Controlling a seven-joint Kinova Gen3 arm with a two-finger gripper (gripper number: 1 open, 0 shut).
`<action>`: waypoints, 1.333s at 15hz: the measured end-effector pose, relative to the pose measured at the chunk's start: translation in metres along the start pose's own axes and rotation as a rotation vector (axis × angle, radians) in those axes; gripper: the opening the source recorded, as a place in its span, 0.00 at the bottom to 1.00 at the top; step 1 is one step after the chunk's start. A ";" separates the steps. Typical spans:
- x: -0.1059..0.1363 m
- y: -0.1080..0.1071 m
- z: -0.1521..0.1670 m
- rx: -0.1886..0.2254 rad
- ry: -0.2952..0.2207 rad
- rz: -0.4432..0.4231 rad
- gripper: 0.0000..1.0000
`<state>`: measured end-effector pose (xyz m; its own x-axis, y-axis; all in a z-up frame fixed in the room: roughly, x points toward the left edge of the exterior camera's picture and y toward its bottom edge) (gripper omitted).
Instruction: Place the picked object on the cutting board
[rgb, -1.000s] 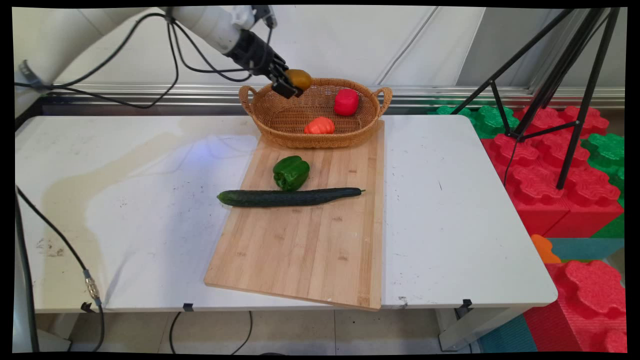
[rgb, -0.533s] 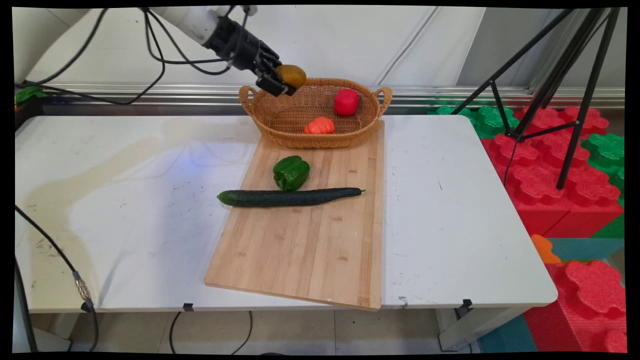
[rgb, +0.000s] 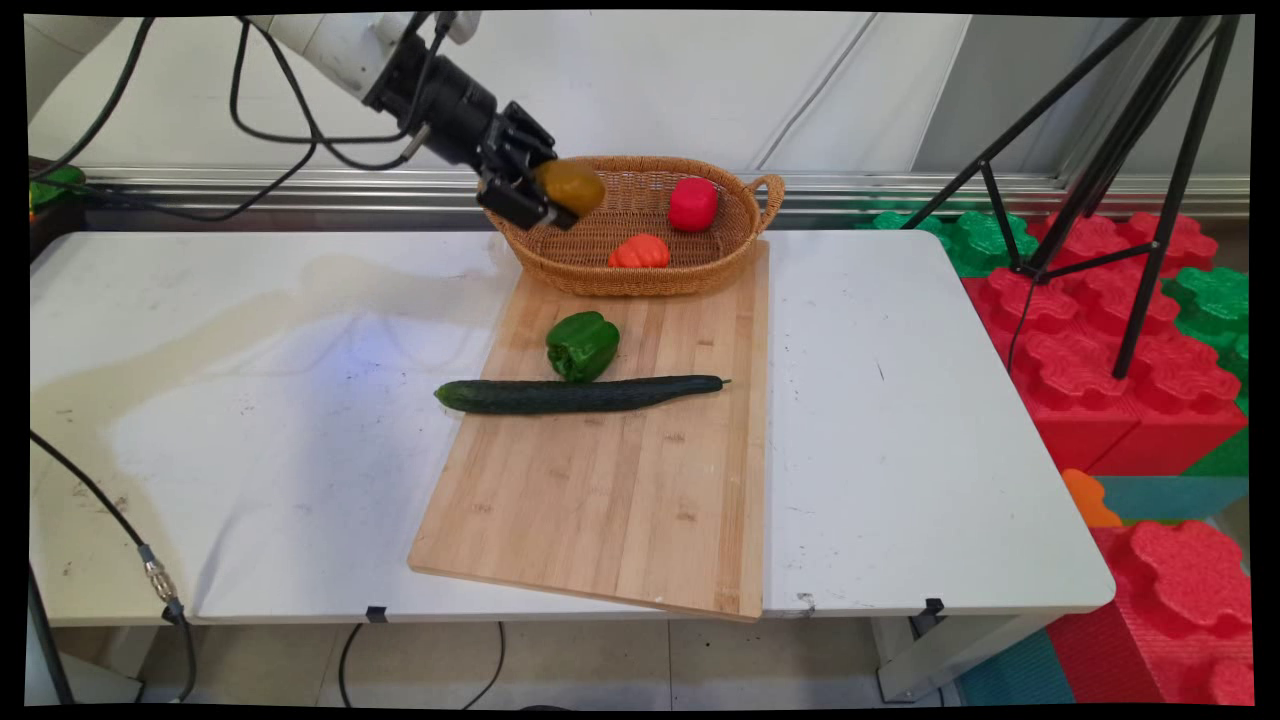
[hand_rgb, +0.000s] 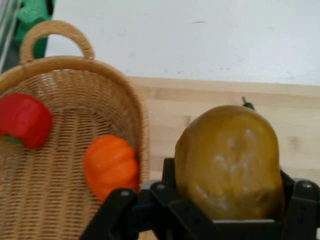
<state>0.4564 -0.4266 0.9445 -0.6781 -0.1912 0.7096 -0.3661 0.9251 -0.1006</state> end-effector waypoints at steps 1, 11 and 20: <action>0.000 0.008 0.003 -0.016 -0.005 0.011 0.00; -0.009 0.077 0.062 -0.103 -0.099 0.072 0.00; -0.024 0.125 0.112 -0.142 -0.198 0.070 0.00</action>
<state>0.3555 -0.3433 0.8373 -0.8154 -0.1726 0.5526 -0.2298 0.9726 -0.0354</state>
